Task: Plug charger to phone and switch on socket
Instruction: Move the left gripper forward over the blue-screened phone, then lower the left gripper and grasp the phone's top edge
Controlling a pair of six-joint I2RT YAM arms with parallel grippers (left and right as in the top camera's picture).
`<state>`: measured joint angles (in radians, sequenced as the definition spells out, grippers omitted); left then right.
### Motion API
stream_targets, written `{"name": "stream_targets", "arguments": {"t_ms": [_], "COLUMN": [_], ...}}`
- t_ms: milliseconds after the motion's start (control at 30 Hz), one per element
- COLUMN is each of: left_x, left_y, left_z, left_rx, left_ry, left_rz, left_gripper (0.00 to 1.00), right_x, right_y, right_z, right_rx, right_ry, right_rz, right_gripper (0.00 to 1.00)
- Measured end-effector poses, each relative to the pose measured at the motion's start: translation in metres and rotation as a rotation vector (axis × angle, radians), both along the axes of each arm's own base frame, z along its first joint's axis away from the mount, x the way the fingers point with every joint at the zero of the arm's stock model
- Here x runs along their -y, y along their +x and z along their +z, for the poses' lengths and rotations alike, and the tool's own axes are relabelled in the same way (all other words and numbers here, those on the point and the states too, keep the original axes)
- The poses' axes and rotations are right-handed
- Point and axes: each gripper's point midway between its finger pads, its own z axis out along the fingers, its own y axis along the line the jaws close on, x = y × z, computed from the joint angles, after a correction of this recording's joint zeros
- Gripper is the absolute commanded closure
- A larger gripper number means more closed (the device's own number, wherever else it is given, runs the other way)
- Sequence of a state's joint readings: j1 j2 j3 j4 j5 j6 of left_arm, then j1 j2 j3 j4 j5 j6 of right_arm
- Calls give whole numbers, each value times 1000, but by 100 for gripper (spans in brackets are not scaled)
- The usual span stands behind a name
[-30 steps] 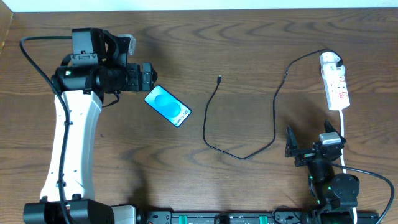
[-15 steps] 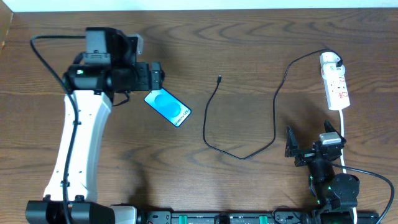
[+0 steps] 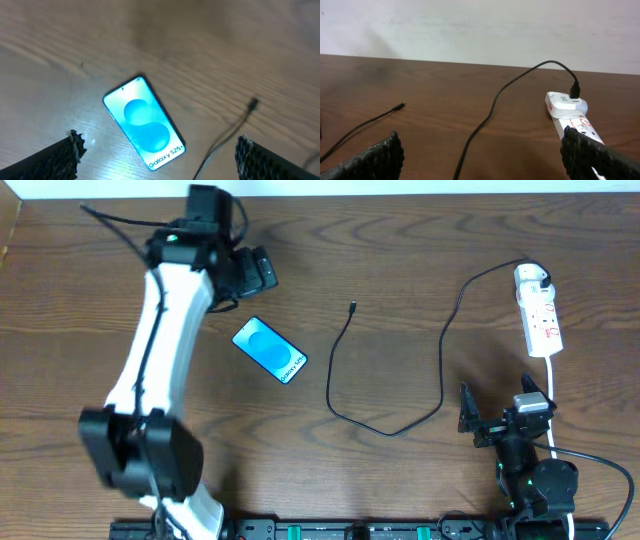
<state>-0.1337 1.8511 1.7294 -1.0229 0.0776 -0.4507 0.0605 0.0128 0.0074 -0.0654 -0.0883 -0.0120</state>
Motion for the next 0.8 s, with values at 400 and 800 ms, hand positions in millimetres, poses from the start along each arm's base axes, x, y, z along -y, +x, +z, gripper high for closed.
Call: {"name": "stream_targets", "arguments": {"t_ms": [400,800], "left_x": [9,8], "left_y": [-9,-34], "left_z": [-120,-155], "left_rx": [-319,-397], "left_ry": [-14,-19], "left_rz": [204,256], "left_gripper": [2,2], "right_x": [0,0], "right_y": [0,0], "right_z": [0,0], "right_rx": [0,0], "right_ry": [0,0], "right_rz": [0,0], "right_gripper": [1,1]}}
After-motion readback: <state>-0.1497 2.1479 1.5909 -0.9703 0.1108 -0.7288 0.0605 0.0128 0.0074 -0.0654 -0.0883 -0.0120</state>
